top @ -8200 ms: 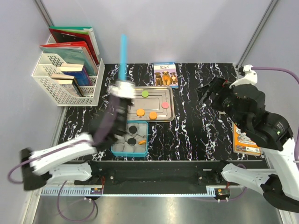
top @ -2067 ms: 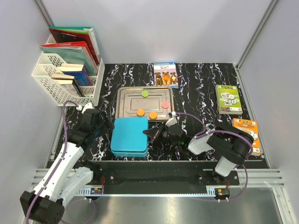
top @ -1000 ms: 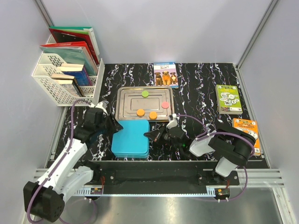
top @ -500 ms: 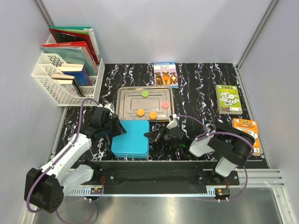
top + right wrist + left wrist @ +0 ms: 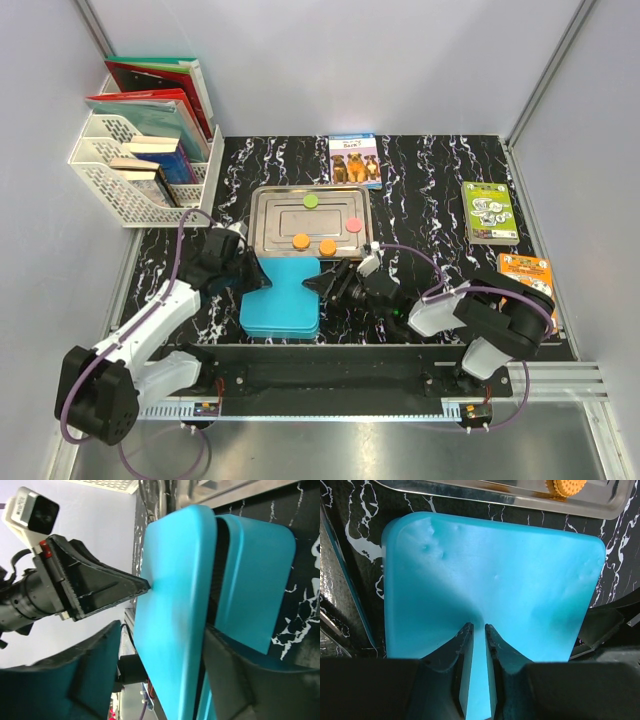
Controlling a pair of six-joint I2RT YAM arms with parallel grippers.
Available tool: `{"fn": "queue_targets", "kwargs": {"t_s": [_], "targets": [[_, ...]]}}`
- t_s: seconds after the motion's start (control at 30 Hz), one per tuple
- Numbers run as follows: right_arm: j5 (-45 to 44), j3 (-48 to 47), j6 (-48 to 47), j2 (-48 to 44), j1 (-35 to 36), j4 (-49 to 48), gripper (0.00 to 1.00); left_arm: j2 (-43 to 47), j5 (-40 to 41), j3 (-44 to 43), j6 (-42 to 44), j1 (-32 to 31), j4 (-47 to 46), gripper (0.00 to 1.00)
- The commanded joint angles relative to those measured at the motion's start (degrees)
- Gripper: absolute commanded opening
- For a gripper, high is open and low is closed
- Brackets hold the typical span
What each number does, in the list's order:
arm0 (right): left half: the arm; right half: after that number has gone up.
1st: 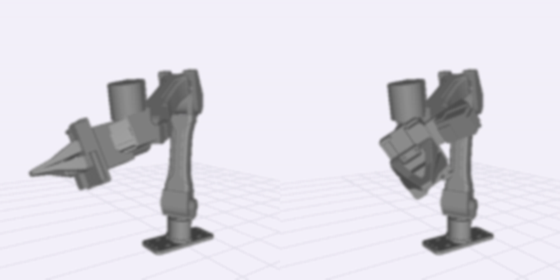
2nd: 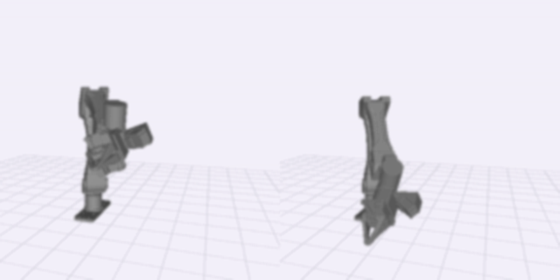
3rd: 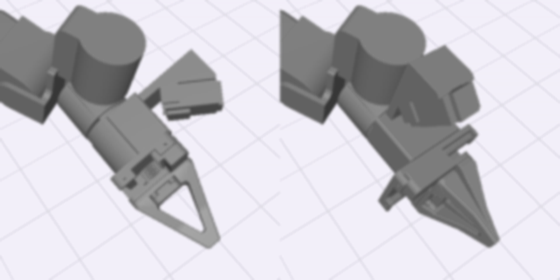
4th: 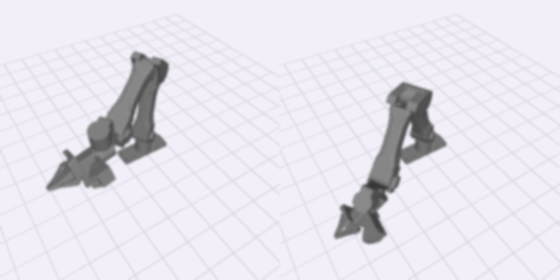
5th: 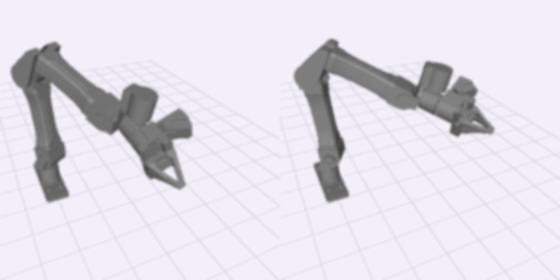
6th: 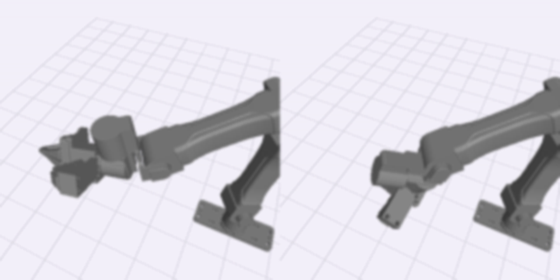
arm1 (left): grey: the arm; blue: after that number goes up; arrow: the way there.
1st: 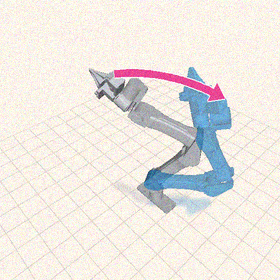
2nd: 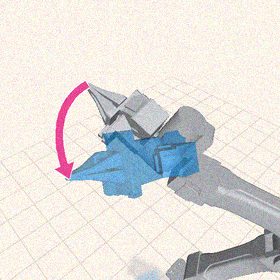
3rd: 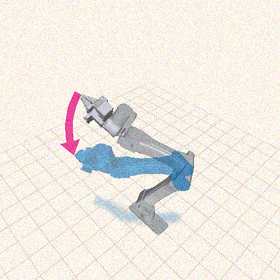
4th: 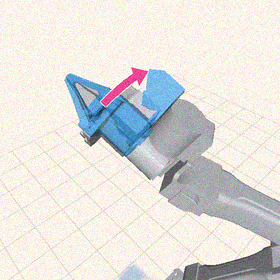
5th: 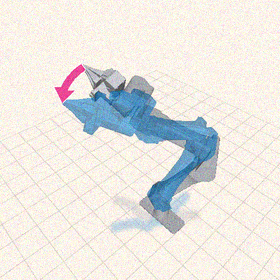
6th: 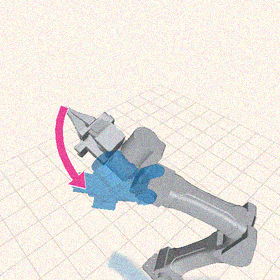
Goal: Pack the cookies
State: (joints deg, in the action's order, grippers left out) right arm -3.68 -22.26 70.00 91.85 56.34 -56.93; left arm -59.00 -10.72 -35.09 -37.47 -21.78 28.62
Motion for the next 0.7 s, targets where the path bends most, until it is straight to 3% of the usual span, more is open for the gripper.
{"fn": "queue_targets", "kwargs": {"t_s": [0.0,0.27,0.47,0.67], "targets": [[-3.3,0.2,-2.3,-1.9,0.4,6.7,0.79,-1.1,-0.8,-0.3,0.6,-0.5,-0.6,0.21],[-8.0,-1.7,-3.4,-7.2,0.8,20.9,0.91,-1.6,-0.9,-0.2,0.6,-0.7,-0.6,0.2],[-14.2,-4.8,-4.5,-10.4,1.5,33.1,0.91,-2.0,-1.0,-0.3,0.6,-1.0,-0.6,0.19],[-16.9,-4.5,-6.6,-14.4,1.7,34.6,0.89,-1.6,-1.2,-0.4,0.6,-1.1,-0.6,0.19]]}}
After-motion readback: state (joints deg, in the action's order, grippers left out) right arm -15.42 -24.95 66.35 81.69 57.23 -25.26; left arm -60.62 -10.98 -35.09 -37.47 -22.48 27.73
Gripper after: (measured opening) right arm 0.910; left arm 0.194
